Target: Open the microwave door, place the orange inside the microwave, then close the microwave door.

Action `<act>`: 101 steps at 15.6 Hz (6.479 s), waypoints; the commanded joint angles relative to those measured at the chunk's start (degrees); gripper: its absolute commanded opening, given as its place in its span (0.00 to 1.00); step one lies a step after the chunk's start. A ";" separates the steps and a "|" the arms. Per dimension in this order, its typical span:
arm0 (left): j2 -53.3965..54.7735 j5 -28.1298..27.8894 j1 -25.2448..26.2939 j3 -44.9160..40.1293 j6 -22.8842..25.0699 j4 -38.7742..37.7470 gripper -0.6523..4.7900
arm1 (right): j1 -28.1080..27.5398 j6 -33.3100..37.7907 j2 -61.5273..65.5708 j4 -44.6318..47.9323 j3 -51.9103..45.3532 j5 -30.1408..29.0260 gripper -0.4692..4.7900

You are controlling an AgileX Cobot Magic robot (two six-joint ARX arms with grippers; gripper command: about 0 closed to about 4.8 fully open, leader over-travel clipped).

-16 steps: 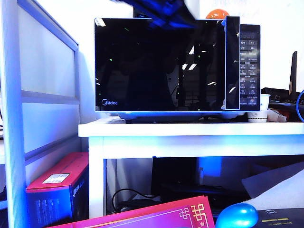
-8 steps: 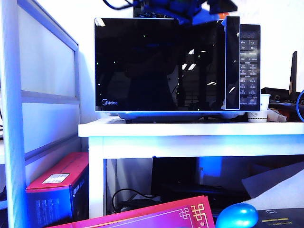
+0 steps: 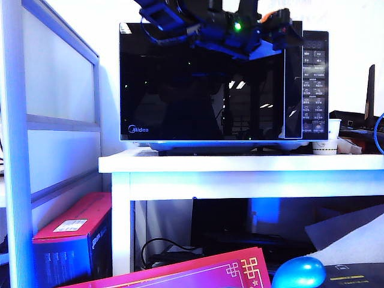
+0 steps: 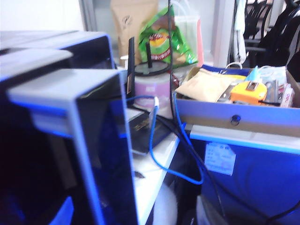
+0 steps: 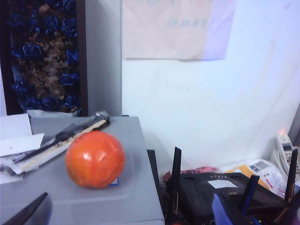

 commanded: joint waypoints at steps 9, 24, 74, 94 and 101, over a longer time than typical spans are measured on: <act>-1.22 13.25 -0.55 0.33 -4.76 -1.99 0.76 | -0.11 -5.70 -0.26 -0.79 0.24 0.63 1.00; -1.55 -6.14 -1.73 0.33 -0.24 -1.79 0.77 | -0.04 -5.84 -0.28 -2.12 0.24 -0.07 1.00; -6.12 -5.51 -4.76 28.92 -8.28 -55.69 0.80 | -2.58 -34.51 8.02 -18.27 0.20 -2.93 1.00; -6.88 -31.63 -2.10 28.87 -4.59 -45.70 0.80 | -2.56 -33.70 2.58 -25.57 0.24 -21.73 1.00; -2.38 -29.27 -1.66 28.89 -6.75 -48.41 0.80 | -2.56 -30.16 2.58 -17.99 0.24 -15.19 1.00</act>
